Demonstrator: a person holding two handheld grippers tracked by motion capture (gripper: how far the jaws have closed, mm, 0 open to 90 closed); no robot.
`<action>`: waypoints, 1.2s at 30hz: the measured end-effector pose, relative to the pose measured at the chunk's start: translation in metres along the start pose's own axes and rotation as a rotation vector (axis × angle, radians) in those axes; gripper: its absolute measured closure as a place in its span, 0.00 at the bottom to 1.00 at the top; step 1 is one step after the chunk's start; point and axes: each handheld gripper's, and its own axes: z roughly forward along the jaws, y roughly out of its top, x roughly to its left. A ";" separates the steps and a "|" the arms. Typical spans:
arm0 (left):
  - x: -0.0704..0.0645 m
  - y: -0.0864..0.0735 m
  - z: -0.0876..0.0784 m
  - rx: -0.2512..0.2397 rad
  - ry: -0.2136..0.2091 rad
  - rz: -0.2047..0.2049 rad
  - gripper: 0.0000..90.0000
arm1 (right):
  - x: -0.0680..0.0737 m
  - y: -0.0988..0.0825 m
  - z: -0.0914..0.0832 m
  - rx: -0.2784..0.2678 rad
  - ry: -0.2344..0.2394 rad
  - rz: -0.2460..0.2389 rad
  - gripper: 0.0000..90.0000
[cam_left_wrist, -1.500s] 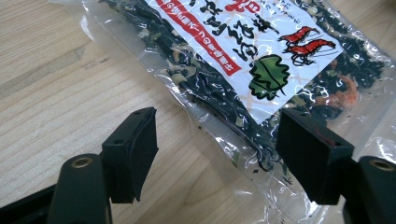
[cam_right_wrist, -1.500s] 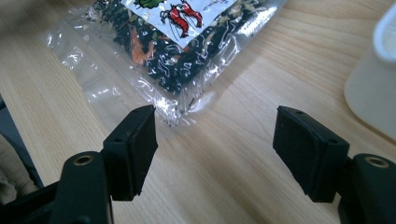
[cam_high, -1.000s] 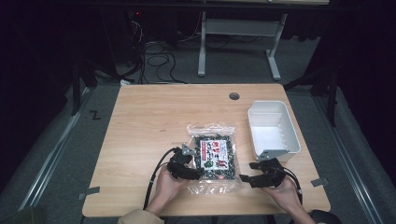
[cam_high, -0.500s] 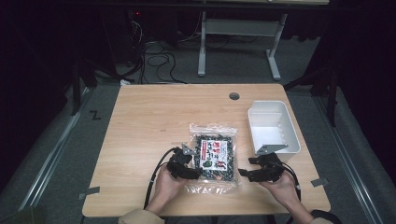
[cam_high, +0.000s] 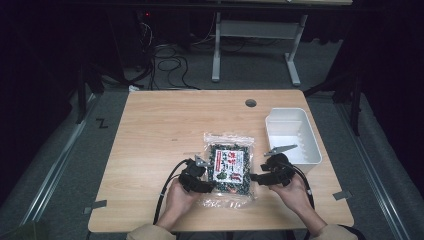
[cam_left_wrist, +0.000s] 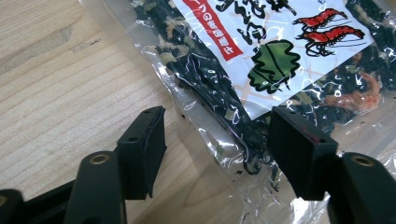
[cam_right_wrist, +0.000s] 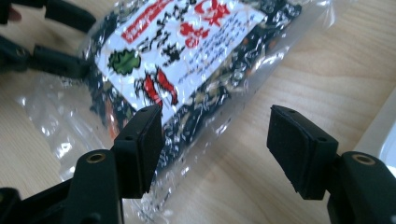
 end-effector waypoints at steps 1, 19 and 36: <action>0.000 0.000 0.000 0.001 -0.001 -0.002 0.42 | 0.000 0.000 0.000 0.000 0.000 0.000 0.41; -0.001 -0.002 0.000 -0.001 -0.010 -0.013 0.45 | -0.009 0.054 0.034 0.156 -0.076 0.125 0.37; -0.008 0.000 0.000 -0.017 0.069 0.083 0.43 | -0.017 0.073 0.063 0.291 -0.107 0.213 0.32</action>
